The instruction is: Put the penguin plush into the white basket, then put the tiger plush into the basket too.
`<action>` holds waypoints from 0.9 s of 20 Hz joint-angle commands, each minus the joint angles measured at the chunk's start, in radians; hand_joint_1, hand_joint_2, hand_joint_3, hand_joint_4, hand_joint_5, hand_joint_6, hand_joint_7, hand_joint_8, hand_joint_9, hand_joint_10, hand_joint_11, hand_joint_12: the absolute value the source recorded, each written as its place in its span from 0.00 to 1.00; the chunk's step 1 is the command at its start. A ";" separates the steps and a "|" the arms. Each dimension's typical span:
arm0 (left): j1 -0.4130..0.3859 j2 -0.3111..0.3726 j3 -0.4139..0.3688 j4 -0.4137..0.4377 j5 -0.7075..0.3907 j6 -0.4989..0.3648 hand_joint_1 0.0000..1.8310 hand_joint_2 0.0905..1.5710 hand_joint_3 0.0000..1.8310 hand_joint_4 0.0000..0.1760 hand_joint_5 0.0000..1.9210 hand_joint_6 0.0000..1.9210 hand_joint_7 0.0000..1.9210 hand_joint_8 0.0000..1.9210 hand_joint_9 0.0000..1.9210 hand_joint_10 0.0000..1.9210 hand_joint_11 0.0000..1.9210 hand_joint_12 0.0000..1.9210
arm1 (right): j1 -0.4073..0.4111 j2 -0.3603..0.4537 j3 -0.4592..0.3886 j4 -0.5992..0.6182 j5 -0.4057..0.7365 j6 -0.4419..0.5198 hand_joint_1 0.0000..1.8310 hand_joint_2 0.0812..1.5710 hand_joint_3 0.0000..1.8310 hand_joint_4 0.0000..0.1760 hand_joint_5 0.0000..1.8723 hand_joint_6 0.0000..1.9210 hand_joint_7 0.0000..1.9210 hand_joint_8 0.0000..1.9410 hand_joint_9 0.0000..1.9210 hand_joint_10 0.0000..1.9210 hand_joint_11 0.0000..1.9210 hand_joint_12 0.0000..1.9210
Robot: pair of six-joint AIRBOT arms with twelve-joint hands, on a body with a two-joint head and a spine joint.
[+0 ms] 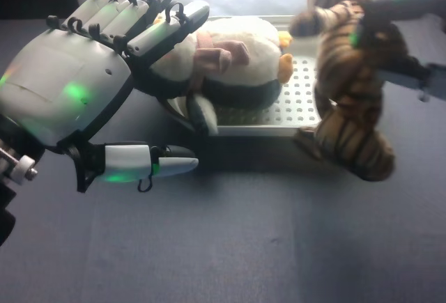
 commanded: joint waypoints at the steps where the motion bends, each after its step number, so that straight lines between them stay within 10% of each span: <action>1: -0.012 -0.001 -0.003 0.027 -0.124 -0.002 0.40 0.46 0.00 0.98 0.05 0.00 0.00 0.00 0.00 0.00 0.00 0.00 | 0.018 -0.005 0.010 0.027 0.057 0.009 0.73 0.74 0.00 0.00 0.55 0.40 0.35 0.76 0.38 0.74 0.32 0.79; 3: -0.012 0.001 -0.003 0.028 -0.127 -0.004 0.40 0.46 0.00 0.93 0.05 0.00 0.00 0.00 0.00 0.00 0.00 0.00 | 0.077 -0.061 0.074 0.025 -0.050 0.019 0.73 0.75 0.00 0.00 0.51 0.50 0.33 0.73 0.36 0.76 0.33 0.69; 4: -0.012 0.001 -0.003 0.031 -0.129 -0.006 0.38 0.47 0.00 0.50 0.07 0.01 0.00 0.00 0.00 0.00 0.01 0.01 | 0.089 -0.077 0.098 0.026 -0.098 0.019 0.69 0.74 0.00 0.00 0.56 0.40 0.35 0.75 0.37 0.66 0.33 0.72; 7: -0.009 0.002 -0.004 0.035 -0.137 -0.010 0.41 0.44 0.00 0.59 0.08 0.01 0.00 0.00 0.00 0.00 0.00 0.00 | 0.086 -0.079 0.119 0.057 -0.132 0.018 0.67 0.73 0.00 0.00 0.56 0.40 0.37 0.75 0.33 0.56 0.24 0.74; 8: -0.007 0.002 -0.005 0.035 -0.139 -0.011 0.42 0.43 0.00 0.65 0.08 0.01 0.00 0.00 0.00 0.00 0.00 0.00 | 0.085 -0.079 0.119 0.068 -0.132 0.018 0.63 0.72 0.00 0.00 0.49 0.54 0.29 0.43 0.25 0.35 0.09 0.68; 9: -0.004 0.004 -0.005 0.034 -0.142 -0.016 0.41 0.43 0.00 0.67 0.08 0.01 0.00 0.00 0.00 0.00 0.00 0.00 | 0.085 -0.078 0.119 0.078 -0.124 0.018 0.63 0.69 0.00 0.00 0.40 0.23 0.29 0.23 0.23 0.19 0.02 0.60; 11: 0.003 0.012 -0.005 0.030 -0.153 -0.029 0.39 0.44 0.00 0.68 0.08 0.01 0.00 0.00 0.00 0.00 0.00 0.00 | 0.083 -0.067 0.106 0.088 -0.092 0.019 0.60 0.69 0.00 0.01 0.24 0.02 0.22 0.03 0.18 0.04 0.00 0.45; 14: 0.018 0.033 0.003 0.000 -0.198 -0.046 0.39 0.44 0.00 0.79 0.05 0.00 0.00 0.00 0.00 0.00 0.00 0.00 | 0.034 -0.026 0.067 0.149 0.018 0.018 0.49 0.71 0.00 0.22 0.10 0.00 0.10 0.00 0.06 0.00 0.00 0.08; 18: 0.090 0.055 0.017 -0.037 -0.341 -0.188 0.37 0.46 0.00 0.62 0.00 0.00 0.00 0.00 0.00 0.00 0.00 0.00 | -0.154 0.049 -0.018 0.303 0.310 0.058 0.56 0.75 0.01 0.13 0.10 0.00 0.12 0.00 0.10 0.00 0.04 0.06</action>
